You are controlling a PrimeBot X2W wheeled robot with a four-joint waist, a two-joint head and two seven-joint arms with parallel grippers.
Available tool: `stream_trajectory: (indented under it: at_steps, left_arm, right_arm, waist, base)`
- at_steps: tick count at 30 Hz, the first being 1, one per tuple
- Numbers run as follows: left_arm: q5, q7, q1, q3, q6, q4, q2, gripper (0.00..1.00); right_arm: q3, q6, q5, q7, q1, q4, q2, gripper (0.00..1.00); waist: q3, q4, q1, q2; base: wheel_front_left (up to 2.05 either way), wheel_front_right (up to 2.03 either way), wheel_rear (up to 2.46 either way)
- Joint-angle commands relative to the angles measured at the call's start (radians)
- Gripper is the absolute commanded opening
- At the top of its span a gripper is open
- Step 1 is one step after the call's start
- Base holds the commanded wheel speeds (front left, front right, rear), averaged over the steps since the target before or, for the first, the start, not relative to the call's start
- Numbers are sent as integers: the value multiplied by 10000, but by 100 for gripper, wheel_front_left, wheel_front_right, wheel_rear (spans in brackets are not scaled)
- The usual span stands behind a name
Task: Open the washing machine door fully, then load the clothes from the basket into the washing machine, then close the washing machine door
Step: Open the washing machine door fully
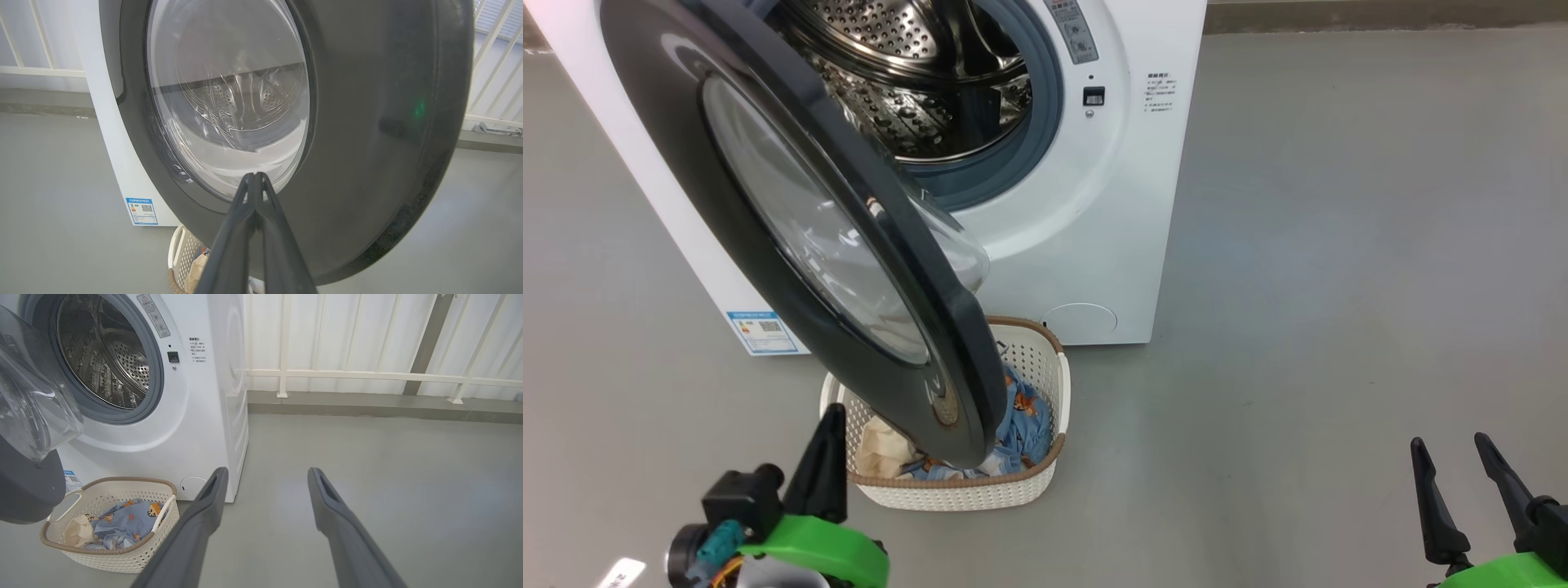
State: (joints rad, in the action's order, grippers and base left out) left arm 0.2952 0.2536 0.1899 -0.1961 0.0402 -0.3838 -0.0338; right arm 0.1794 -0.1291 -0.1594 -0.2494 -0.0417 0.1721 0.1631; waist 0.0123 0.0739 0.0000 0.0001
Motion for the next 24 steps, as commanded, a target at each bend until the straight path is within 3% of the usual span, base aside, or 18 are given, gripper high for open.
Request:
stream_trajectory:
  at_steps: [1,7,15,24]
  left_arm:
    - [133,82,443,434,72,291,-187,0]
    - [313,-53,915,845,9,890,-631,0]
    - [-216,-650,1566,955,-691,3024,-1061,0]
    - [-892,-1622,2511,-46,-1033,5418,-747,0]
  right_arm:
    - [-204,-16,177,-122,192,-223,173,100]
    - [-186,-16,265,-122,181,-248,154,100]
    - [-100,-16,414,-123,93,-262,170,100]
    - [14,-16,470,-71,73,-342,189,100]
  waist:
    - [-2,1,0,-1]
    - [12,11,0,-1]
    - [16,49,0,-1]
    - [44,112,0,-1]
  base:
    - [0,0,0]
    - [0,0,0]
    - [0,0,0]
    - [0,0,0]
